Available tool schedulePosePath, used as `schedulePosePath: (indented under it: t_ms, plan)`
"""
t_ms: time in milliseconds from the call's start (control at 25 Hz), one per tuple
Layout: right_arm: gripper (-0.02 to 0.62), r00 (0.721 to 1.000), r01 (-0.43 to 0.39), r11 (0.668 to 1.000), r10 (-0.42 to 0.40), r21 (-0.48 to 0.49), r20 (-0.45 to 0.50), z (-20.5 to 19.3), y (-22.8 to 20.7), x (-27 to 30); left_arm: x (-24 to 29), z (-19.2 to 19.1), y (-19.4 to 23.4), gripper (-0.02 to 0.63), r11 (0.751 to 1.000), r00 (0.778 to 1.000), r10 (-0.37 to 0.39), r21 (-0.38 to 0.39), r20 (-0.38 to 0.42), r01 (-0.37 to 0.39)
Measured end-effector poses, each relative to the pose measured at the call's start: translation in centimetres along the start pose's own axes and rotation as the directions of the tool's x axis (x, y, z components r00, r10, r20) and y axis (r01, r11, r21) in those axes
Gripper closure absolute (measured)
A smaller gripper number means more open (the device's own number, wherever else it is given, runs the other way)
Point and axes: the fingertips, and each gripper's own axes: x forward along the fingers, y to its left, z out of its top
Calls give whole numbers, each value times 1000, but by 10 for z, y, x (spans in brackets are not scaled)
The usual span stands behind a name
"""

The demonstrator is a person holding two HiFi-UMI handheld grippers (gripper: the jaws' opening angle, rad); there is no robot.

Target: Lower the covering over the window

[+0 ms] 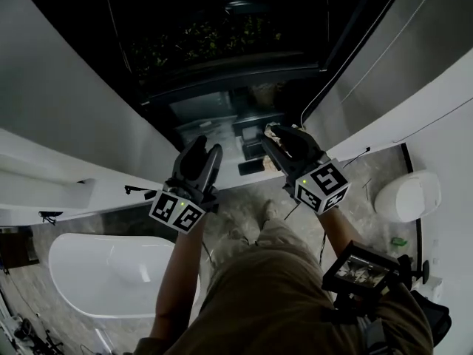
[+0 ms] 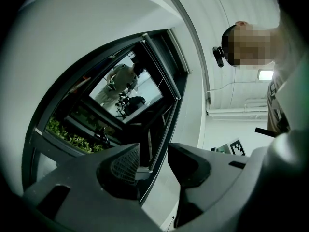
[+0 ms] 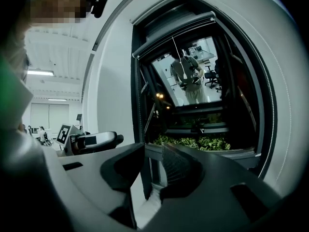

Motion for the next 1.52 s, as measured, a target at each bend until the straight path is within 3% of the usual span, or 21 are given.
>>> schedulePosePath:
  t_ms: [320,640,920,1520]
  plan:
    - [482,998,60,998,-60,-5,-30,-25,-1,-25,-13,-39,0,433,999,998,-1,-41,-62,-2]
    - [482,998,55,998,-55,-13,-13,-35,-10,-68,-18,-51,-36,433,1000,997,25,14,-71,-24]
    - [482,999,17,1000,-16,-26,45,-15,-36,-132,1,-59,-110,433,995,996,64,77,-55,-60]
    - [482,994,-60,998,62,-31,87,-15,-88,-289,32,-141,-270,447,984,988,132,132,-81,-121]
